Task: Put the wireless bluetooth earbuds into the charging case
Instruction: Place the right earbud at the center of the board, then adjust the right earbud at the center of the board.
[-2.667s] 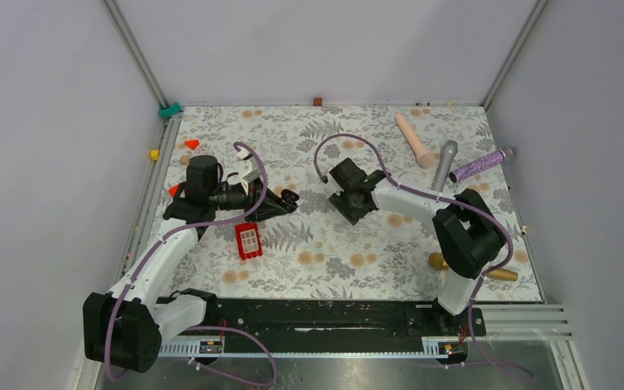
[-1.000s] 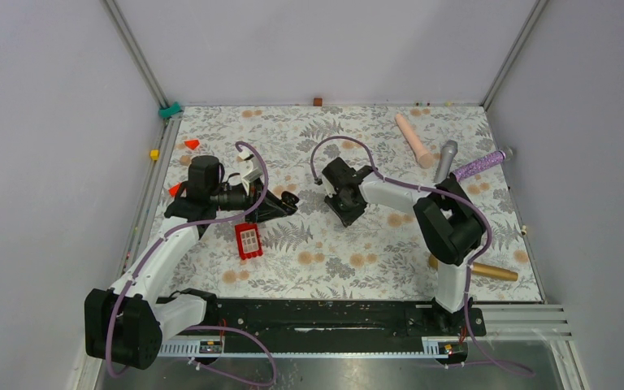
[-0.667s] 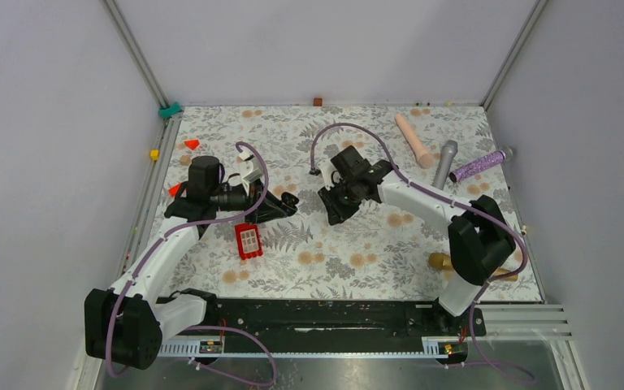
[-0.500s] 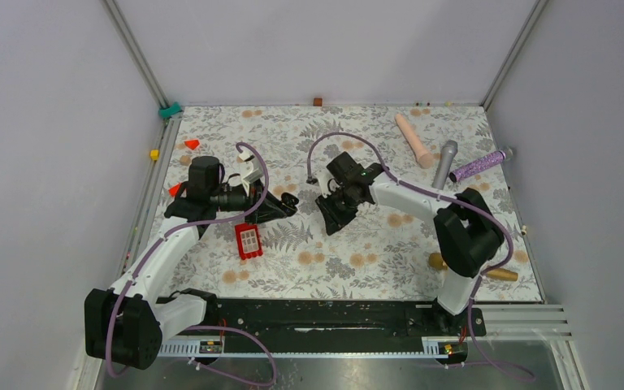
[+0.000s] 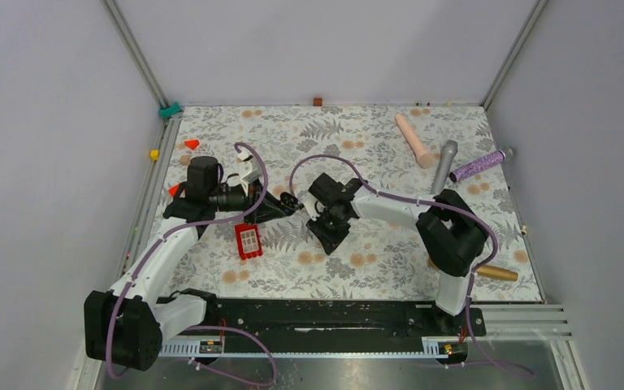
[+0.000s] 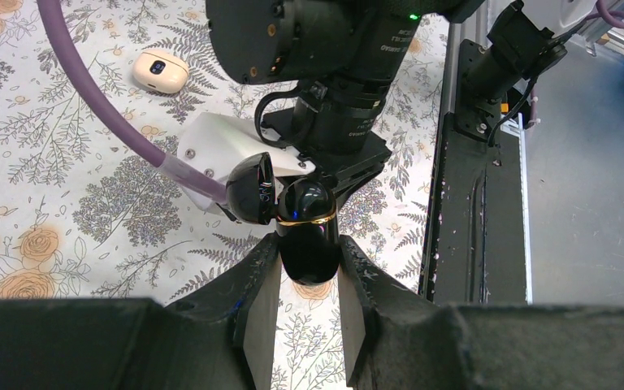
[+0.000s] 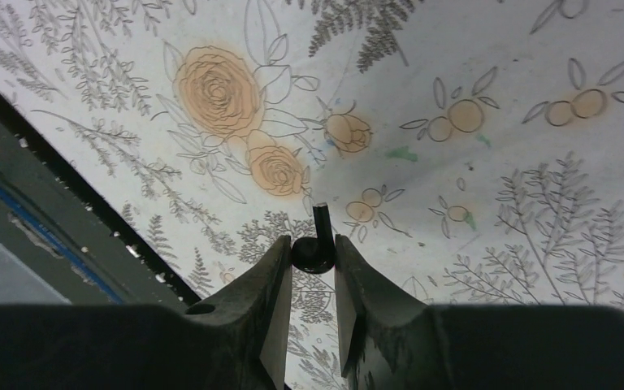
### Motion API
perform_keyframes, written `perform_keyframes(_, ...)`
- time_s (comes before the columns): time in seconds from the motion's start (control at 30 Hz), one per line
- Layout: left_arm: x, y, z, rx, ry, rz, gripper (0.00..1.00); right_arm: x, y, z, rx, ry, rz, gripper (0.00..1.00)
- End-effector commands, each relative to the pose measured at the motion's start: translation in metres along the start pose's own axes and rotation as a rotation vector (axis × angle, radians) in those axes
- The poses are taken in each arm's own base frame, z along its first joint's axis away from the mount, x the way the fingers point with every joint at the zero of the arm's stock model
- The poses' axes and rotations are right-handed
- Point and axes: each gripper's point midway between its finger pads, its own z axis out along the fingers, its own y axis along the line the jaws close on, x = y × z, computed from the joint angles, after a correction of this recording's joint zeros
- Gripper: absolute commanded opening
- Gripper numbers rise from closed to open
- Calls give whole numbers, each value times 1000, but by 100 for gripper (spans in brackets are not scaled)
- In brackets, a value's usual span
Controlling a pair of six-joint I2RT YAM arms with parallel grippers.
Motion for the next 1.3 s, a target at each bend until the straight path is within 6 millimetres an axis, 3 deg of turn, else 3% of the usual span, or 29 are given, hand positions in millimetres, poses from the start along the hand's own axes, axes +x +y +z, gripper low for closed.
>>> perform_keyframes(0.0,-24,-7,-6,19,-48,103,0,-4,21,-7,-143,25,32,26)
perform_keyframes(0.13,-25,-6,-6,19,-49,102,0,-3,24,-8,-167,45,51,35)
perform_keyframes(0.23,-24,-6,-6,20,-49,100,0,-7,-4,-12,-11,25,40,47)
perform_keyframes(0.37,-24,-6,-6,23,-49,100,0,-20,-41,-34,221,-72,-1,57)
perform_keyframes(0.5,-24,-5,-5,23,-47,95,0,-29,-47,-56,284,-164,-61,59)
perform_keyframes(0.57,-24,-6,-6,22,-49,99,0,-35,-47,-64,298,-231,-101,58)
perform_keyframes(0.73,-26,-7,-7,21,-53,107,0,-30,-28,-58,231,-312,-212,49)
perform_keyframes(1.0,-27,-8,-8,21,-56,108,0,-23,-26,-25,207,-172,-192,48)
perform_keyframes(1.27,-26,-7,-8,27,-57,105,0,-7,12,-22,48,-141,-299,48)
